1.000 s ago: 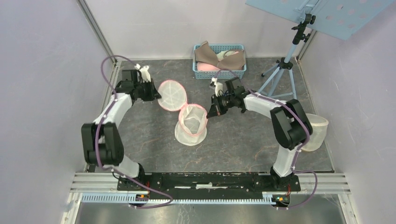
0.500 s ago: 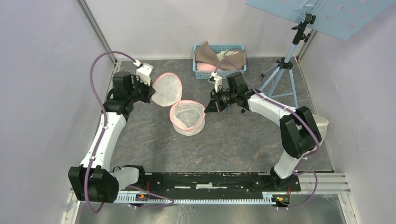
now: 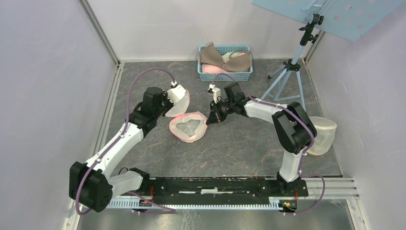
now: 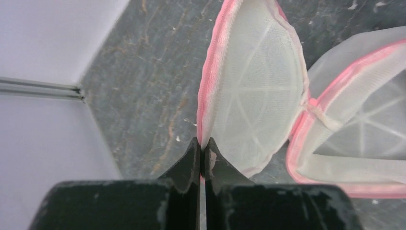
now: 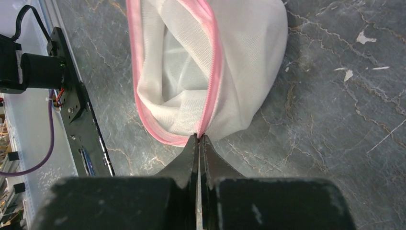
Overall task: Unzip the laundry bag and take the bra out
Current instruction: Close the laundry bag at the center of the board.
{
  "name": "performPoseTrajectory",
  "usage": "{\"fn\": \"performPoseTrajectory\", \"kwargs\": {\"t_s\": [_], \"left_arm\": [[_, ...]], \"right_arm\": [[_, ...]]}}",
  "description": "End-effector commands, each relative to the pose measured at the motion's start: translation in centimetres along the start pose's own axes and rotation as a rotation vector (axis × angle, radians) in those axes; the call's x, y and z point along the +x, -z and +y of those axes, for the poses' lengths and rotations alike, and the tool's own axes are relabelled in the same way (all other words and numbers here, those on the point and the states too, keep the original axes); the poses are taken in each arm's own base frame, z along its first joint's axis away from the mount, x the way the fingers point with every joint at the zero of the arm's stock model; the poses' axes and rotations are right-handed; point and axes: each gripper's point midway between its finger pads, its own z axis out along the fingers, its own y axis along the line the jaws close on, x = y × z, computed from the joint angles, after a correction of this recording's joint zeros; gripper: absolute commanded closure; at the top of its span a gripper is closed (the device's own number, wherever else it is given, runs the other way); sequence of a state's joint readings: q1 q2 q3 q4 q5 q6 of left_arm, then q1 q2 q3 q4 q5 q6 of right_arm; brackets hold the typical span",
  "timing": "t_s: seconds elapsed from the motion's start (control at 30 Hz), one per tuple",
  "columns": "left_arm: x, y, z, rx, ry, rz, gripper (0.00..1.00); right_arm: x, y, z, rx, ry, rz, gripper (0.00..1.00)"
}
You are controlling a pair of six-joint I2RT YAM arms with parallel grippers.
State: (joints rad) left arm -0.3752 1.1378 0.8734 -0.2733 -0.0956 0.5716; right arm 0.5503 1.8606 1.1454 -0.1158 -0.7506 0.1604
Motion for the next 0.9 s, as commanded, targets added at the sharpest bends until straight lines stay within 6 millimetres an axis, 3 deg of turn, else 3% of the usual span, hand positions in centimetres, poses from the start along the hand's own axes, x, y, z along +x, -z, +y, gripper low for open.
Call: {"fn": "performPoseTrajectory", "kwargs": {"t_s": [0.0, 0.1, 0.3, 0.47, 0.6, 0.73, 0.87], "left_arm": [[-2.4, 1.2, 4.5, -0.246, -0.162, -0.056, 0.98], [-2.8, 1.6, 4.5, -0.282, -0.232, -0.088, 0.98], [-2.7, 3.0, -0.1, -0.215, -0.391, -0.183, 0.98], [-1.2, 2.9, -3.9, -0.207, -0.539, -0.208, 0.98], [0.1, 2.4, -5.8, -0.185, -0.582, -0.202, 0.97], [1.2, 2.5, -7.7, -0.142, -0.616, -0.215, 0.86], [0.7, 3.8, -9.8, -0.035, -0.575, -0.261, 0.71]], "right_arm": [[0.0, -0.6, -0.2, -0.01, 0.016, -0.01, 1.0], [-0.1, -0.6, -0.1, -0.014, 0.014, -0.012, 1.0], [-0.2, -0.9, 0.0, -0.028, -0.006, -0.017, 1.0], [0.2, -1.3, 0.5, -0.068, -0.048, -0.019, 1.0], [0.6, -1.6, 0.9, -0.082, -0.055, -0.005, 1.0], [1.0, -1.7, 0.9, -0.083, -0.051, 0.002, 1.0], [1.6, -1.8, 0.8, -0.076, -0.053, 0.012, 1.0]]}}
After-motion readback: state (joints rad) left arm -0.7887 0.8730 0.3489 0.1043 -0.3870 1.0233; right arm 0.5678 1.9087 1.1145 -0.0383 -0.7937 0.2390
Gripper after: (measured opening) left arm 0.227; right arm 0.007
